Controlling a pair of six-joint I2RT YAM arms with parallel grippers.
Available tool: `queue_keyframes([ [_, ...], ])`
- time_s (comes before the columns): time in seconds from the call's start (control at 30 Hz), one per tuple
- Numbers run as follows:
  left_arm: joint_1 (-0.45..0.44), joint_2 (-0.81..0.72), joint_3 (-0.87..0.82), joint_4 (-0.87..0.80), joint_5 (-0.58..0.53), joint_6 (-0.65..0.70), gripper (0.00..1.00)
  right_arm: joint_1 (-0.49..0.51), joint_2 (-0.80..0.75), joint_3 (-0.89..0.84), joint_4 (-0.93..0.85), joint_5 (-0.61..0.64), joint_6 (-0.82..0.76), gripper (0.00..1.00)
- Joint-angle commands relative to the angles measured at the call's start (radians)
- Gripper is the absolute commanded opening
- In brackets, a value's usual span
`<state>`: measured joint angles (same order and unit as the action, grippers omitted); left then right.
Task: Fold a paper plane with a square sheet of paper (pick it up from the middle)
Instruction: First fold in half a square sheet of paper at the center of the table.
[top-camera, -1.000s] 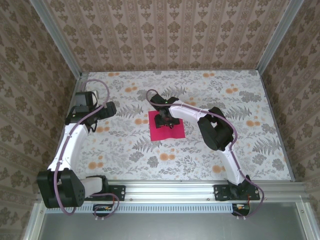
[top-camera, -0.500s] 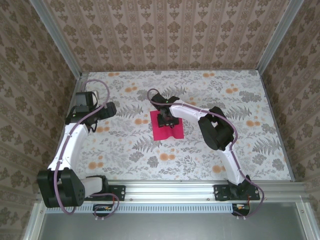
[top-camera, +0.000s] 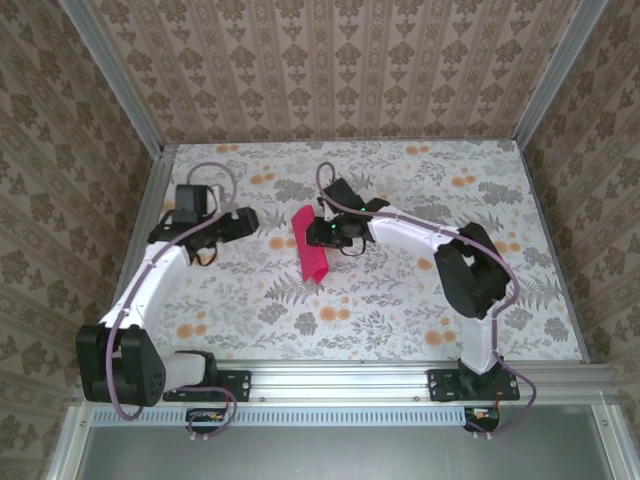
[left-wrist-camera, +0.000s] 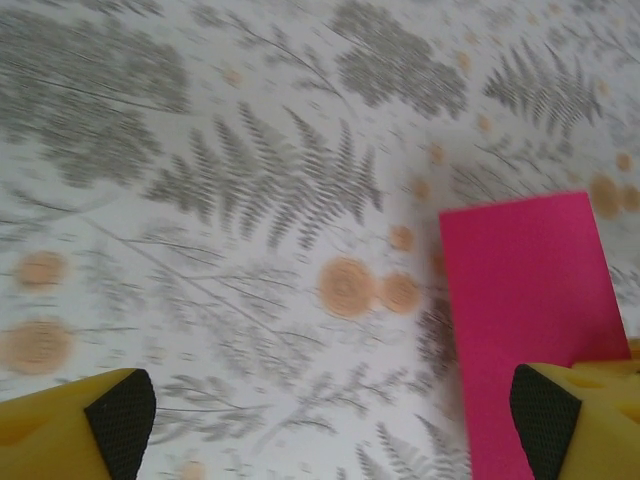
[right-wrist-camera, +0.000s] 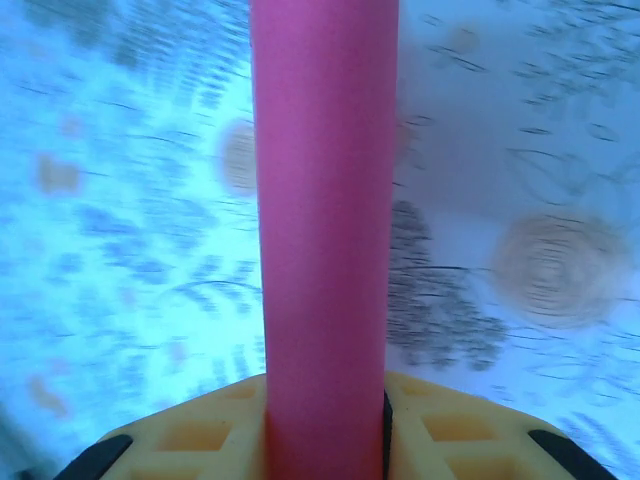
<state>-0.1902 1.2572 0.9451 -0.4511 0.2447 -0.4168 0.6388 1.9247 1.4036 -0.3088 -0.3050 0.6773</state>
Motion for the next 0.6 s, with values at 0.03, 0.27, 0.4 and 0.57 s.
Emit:
queue_keyframes([
  [0.03, -0.132, 0.059, -0.021, 0.085, 0.049, -0.126, 0.92, -0.045, -0.052, -0.128, 0.309, -0.242, 0.163, 0.3],
  [0.27, -0.247, 0.184, -0.025, 0.223, 0.029, -0.248, 0.78, -0.097, -0.054, -0.288, 0.427, -0.3, 0.198, 0.31],
  [0.4, -0.301, 0.251, -0.039, 0.304, 0.019, -0.312, 0.64, -0.118, -0.035, -0.339, 0.438, -0.307, 0.173, 0.3],
  [0.57, -0.333, 0.341, -0.042, 0.388, 0.056, -0.366, 0.44, -0.137, -0.011, -0.374, 0.452, -0.316, 0.162, 0.28],
])
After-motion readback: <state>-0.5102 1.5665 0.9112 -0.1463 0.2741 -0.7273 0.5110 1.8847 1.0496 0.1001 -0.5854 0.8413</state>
